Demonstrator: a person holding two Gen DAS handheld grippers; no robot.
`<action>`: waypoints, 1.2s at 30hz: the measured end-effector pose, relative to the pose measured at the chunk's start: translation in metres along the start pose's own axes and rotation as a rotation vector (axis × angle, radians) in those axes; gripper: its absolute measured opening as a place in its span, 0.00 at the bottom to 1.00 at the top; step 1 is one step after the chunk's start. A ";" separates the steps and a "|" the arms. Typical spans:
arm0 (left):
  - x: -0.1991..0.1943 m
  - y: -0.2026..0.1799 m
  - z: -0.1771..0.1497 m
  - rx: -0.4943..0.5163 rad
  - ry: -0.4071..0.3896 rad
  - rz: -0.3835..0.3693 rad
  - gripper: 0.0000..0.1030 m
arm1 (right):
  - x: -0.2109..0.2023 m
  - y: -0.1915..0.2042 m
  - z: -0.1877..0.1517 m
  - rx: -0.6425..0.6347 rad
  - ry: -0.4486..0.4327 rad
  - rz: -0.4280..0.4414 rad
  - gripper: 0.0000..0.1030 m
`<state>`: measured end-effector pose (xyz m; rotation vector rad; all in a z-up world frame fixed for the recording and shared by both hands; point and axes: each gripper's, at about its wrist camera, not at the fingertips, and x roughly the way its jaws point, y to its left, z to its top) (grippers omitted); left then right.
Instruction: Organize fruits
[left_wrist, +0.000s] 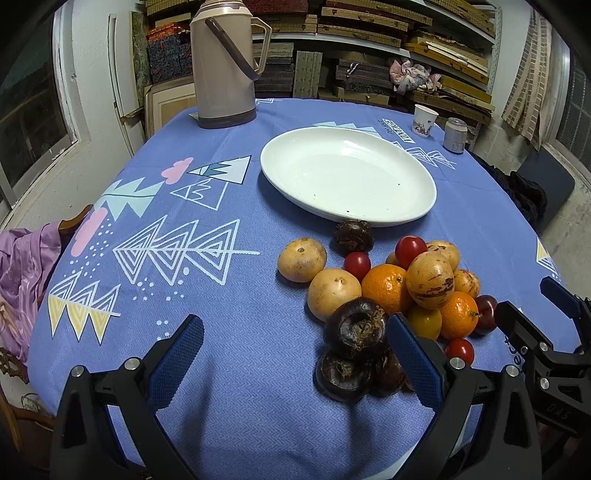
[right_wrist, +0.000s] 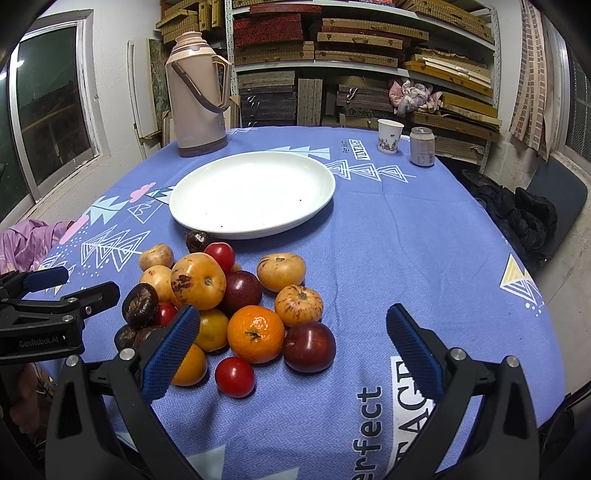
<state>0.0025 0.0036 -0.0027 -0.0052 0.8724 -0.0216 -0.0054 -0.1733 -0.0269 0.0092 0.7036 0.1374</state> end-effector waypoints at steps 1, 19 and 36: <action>0.000 0.000 0.000 -0.002 0.000 0.000 0.97 | 0.000 0.000 0.000 0.000 0.000 -0.001 0.96; 0.000 -0.001 -0.001 0.000 0.002 0.000 0.97 | 0.002 0.003 -0.002 0.000 0.003 0.000 0.96; 0.002 0.005 -0.003 -0.010 0.004 -0.007 0.97 | 0.003 -0.004 -0.002 0.007 0.002 -0.003 0.96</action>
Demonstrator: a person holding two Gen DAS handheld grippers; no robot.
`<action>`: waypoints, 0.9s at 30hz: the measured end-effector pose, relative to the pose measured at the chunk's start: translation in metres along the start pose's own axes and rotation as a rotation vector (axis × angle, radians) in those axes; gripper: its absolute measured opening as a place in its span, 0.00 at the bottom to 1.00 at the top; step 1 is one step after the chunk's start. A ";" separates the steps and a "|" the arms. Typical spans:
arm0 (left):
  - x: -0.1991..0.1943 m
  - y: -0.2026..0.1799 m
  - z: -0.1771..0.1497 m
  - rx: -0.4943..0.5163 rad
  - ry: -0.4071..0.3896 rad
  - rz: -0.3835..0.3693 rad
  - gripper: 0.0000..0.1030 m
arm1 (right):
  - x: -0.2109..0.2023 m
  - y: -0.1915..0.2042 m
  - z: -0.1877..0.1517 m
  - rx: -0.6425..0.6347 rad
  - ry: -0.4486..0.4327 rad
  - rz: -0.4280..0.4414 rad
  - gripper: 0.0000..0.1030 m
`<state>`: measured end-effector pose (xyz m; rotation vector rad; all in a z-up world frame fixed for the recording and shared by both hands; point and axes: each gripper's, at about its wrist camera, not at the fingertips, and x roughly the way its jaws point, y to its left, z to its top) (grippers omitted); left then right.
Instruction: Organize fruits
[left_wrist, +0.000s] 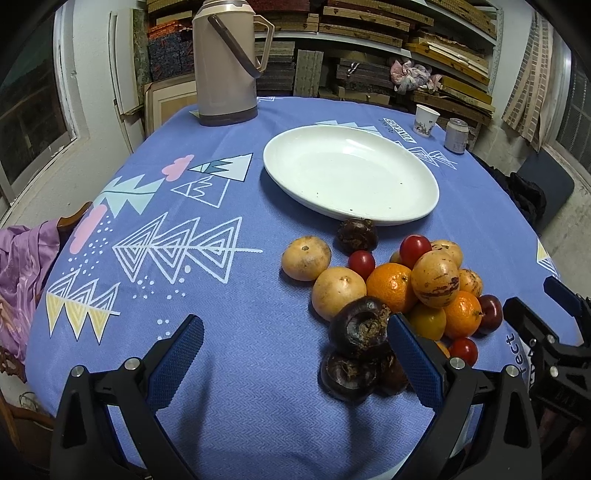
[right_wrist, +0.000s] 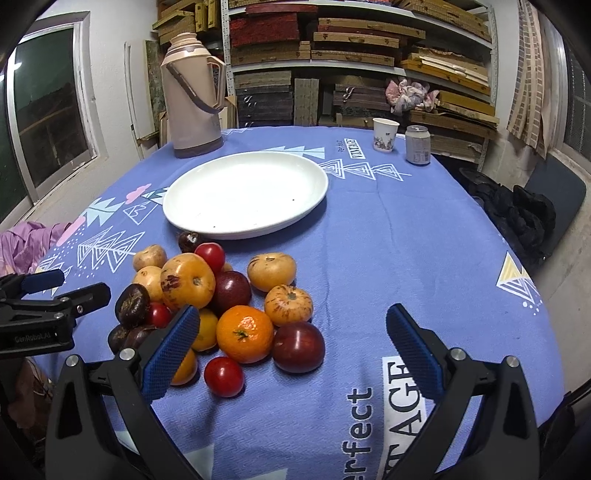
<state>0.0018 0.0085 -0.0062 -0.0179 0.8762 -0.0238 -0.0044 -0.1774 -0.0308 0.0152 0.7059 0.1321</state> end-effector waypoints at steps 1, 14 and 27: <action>0.000 0.000 0.000 0.000 0.001 0.000 0.97 | 0.000 0.001 -0.001 -0.001 0.000 0.004 0.96; -0.001 -0.001 0.001 0.010 -0.001 0.000 0.97 | -0.003 -0.001 -0.001 -0.009 -0.001 -0.012 0.96; -0.006 0.018 0.010 0.040 -0.043 -0.038 0.97 | -0.003 -0.011 -0.010 -0.145 0.026 0.067 0.96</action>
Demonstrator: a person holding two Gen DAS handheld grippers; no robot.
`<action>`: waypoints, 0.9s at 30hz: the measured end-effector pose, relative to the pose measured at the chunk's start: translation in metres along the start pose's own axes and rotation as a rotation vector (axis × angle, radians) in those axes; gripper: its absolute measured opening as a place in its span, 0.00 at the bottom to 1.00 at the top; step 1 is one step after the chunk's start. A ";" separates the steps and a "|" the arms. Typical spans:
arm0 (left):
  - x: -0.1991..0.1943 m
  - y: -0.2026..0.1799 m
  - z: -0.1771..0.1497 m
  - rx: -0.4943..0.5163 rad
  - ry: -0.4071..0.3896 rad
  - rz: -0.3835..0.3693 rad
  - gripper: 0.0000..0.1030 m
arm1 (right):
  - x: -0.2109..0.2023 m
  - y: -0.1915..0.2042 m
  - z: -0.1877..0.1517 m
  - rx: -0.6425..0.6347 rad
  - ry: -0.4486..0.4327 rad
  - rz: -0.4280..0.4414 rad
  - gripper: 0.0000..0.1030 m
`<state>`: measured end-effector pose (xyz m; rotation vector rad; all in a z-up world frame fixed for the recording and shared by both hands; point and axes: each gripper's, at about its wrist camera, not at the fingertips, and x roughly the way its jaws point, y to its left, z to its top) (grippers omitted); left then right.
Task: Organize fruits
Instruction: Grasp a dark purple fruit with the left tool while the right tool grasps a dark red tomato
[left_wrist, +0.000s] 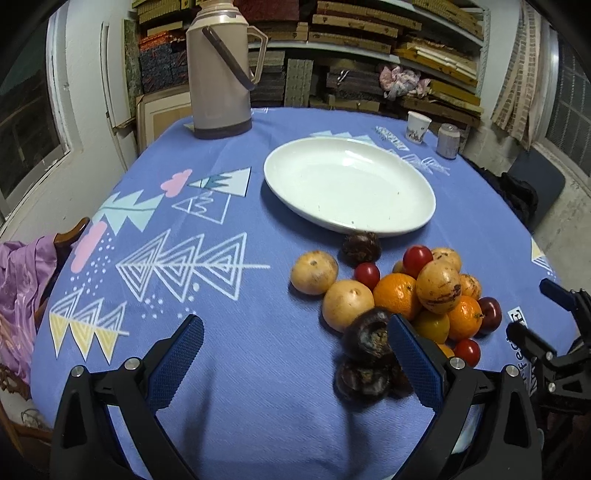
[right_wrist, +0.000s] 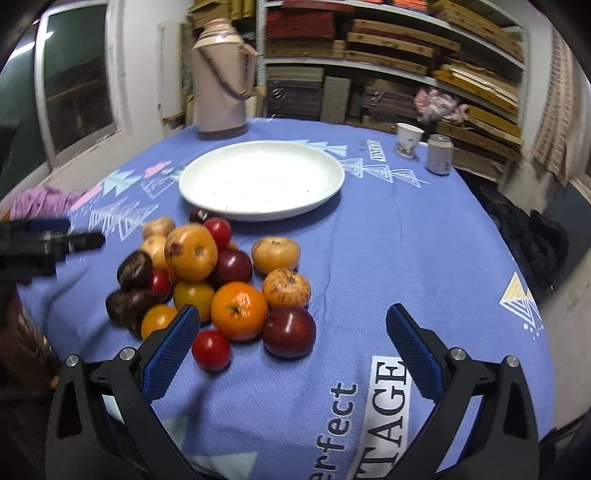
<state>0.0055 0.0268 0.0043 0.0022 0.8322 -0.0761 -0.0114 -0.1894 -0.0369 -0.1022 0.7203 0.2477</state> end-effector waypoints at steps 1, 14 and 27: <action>0.001 0.003 0.001 0.001 0.000 -0.001 0.97 | 0.003 0.000 -0.002 -0.028 0.015 0.002 0.96; 0.028 0.037 0.001 -0.021 0.061 -0.022 0.97 | 0.035 -0.006 -0.016 -0.136 0.151 0.045 0.64; 0.035 0.039 0.000 0.001 0.080 -0.064 0.97 | 0.062 0.002 -0.003 -0.161 0.171 0.112 0.36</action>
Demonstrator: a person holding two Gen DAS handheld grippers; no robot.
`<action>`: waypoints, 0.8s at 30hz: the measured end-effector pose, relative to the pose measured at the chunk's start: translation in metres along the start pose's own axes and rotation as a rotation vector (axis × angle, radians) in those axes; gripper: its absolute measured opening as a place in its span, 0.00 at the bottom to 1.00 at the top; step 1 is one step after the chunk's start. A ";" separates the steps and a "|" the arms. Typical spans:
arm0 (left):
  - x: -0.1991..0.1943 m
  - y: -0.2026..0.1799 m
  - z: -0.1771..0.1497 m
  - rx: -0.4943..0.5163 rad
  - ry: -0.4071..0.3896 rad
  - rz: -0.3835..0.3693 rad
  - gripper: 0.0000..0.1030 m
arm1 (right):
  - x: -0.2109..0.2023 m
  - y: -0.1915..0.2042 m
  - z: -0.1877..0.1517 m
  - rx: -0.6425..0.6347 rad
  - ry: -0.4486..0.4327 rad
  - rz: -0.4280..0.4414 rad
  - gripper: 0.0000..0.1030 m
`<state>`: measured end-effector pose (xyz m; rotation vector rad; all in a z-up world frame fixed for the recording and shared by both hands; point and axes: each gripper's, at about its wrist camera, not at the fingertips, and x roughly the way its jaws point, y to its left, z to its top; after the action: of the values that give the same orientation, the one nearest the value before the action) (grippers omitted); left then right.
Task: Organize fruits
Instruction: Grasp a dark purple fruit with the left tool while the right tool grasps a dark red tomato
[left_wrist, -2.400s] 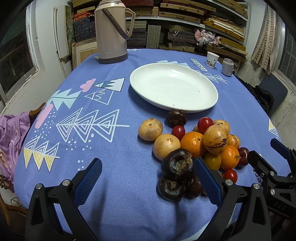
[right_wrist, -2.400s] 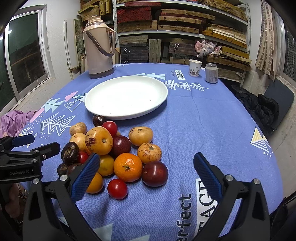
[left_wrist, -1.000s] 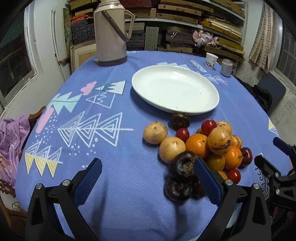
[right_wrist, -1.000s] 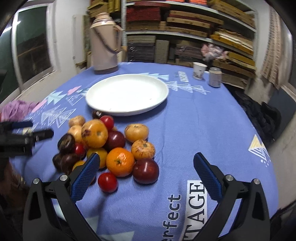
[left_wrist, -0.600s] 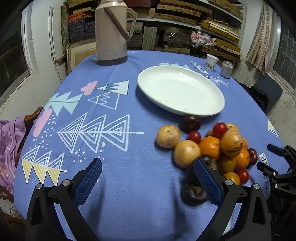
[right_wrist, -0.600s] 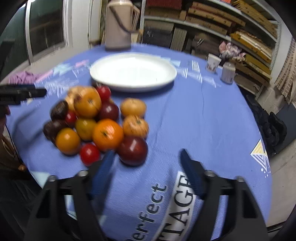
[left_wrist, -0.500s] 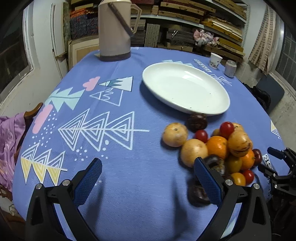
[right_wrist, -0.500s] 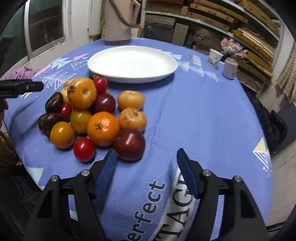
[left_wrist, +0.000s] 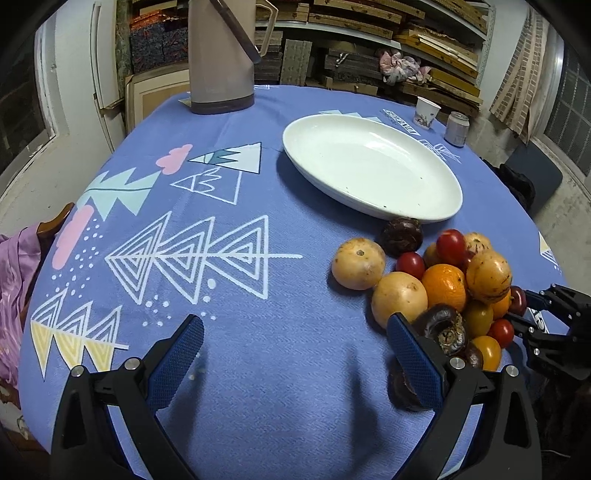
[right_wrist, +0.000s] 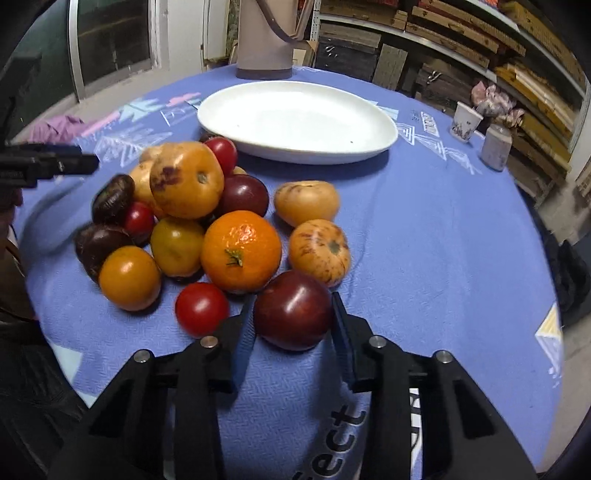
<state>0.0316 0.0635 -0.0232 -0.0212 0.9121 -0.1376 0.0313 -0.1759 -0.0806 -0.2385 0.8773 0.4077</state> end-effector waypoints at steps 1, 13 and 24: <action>-0.002 -0.003 0.000 0.009 -0.002 -0.014 0.97 | -0.001 -0.002 -0.001 0.008 -0.001 0.016 0.36; -0.012 -0.044 -0.028 0.221 0.020 -0.122 0.97 | -0.023 -0.006 -0.011 0.034 -0.049 0.037 0.37; 0.022 -0.058 -0.041 0.275 0.116 -0.137 0.77 | -0.029 -0.005 -0.014 0.055 -0.066 0.058 0.37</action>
<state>0.0062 0.0053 -0.0617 0.1812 1.0010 -0.3939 0.0070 -0.1931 -0.0664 -0.1487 0.8311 0.4430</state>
